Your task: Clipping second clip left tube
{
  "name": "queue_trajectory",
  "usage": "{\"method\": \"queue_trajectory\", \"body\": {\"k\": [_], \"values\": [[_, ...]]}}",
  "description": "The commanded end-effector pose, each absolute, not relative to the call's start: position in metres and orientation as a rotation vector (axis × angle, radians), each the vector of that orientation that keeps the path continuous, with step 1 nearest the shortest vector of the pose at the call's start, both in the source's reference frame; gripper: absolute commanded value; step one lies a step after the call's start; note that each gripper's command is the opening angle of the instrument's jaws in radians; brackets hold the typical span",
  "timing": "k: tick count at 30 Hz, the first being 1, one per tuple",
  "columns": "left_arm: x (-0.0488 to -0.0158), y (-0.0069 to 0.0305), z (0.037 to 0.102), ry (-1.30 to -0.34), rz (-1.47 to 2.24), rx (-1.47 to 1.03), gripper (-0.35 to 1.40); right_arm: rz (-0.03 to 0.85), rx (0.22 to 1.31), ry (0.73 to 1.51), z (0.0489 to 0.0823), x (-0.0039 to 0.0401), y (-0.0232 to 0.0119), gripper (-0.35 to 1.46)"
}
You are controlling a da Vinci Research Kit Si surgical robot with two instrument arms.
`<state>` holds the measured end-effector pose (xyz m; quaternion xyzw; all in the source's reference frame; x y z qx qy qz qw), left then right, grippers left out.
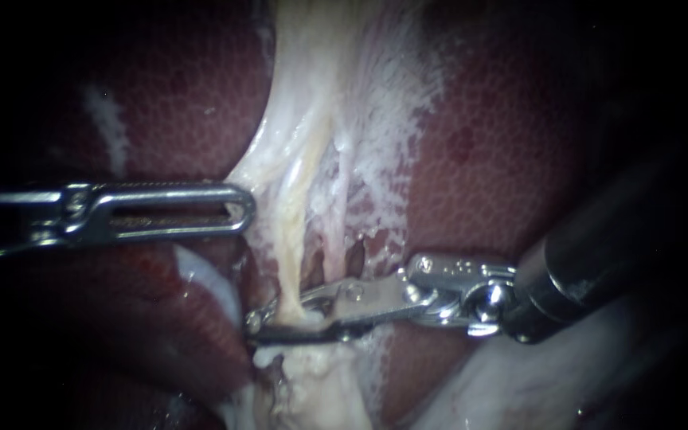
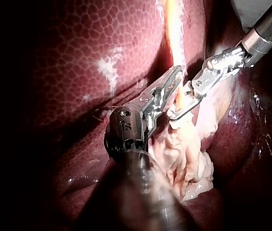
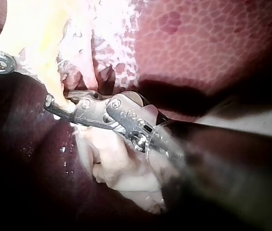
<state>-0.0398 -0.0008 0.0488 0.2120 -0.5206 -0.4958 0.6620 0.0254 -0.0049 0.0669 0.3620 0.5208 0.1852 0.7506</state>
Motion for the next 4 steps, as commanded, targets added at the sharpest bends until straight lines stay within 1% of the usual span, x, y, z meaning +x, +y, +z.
{"method": "queue_trajectory", "body": {"k": [1, 4], "values": [[-0.0398, -0.0008, 0.0488, -1.177, -1.121, 0.479, -0.35, 0.404, 0.791, 1.138, 0.067, 0.0254, -0.005, -0.35], [-0.0399, -0.0008, 0.0488, -1.177, -1.121, 0.479, -0.35, 0.404, 0.791, 1.138, 0.067, 0.0254, -0.005, -0.35]]}}
